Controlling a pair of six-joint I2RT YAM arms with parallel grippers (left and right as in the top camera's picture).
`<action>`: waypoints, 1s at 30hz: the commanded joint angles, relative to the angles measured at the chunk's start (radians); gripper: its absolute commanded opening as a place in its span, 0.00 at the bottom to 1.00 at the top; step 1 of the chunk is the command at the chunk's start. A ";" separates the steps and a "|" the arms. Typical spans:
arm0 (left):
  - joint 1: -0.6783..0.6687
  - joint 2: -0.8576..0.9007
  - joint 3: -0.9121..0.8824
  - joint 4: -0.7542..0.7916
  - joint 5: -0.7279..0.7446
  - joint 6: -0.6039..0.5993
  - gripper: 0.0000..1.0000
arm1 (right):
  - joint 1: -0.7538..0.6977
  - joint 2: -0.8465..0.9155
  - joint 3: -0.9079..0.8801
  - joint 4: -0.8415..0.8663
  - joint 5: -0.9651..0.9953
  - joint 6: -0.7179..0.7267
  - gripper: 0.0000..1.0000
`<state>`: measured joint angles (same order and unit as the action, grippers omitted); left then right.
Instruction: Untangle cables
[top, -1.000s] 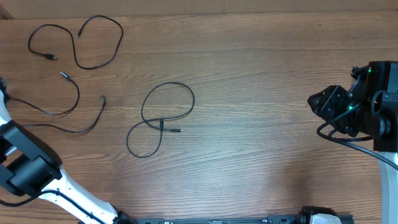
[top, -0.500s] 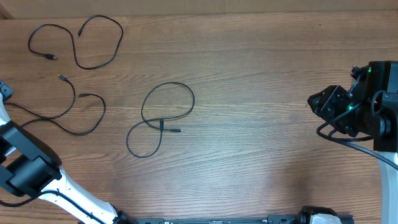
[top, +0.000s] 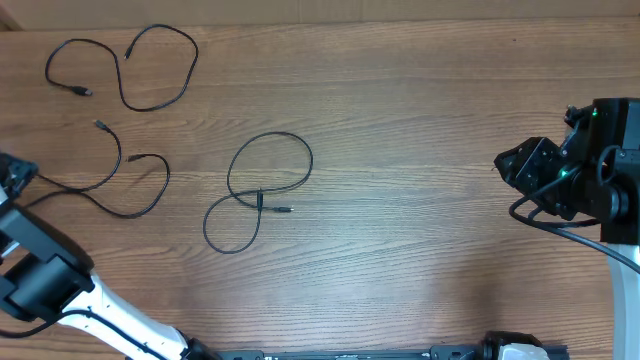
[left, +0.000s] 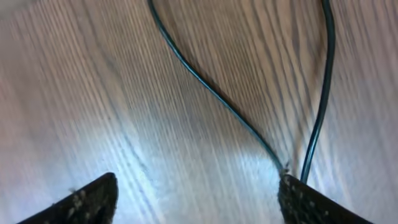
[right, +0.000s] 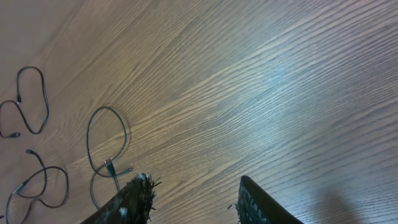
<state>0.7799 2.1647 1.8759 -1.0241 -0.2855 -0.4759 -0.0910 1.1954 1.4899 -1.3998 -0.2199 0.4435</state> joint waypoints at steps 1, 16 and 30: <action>0.018 0.006 -0.010 0.035 0.131 -0.108 0.88 | -0.003 -0.003 0.003 0.005 0.010 -0.007 0.43; -0.032 0.006 -0.242 0.319 0.230 -0.109 0.93 | -0.003 0.021 0.003 0.006 0.010 -0.007 0.43; -0.041 0.007 -0.364 0.483 0.232 -0.108 0.68 | -0.003 0.075 0.003 -0.039 0.010 -0.006 0.43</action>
<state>0.7456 2.1647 1.5375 -0.5556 -0.0628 -0.5808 -0.0910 1.2728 1.4899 -1.4353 -0.2203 0.4438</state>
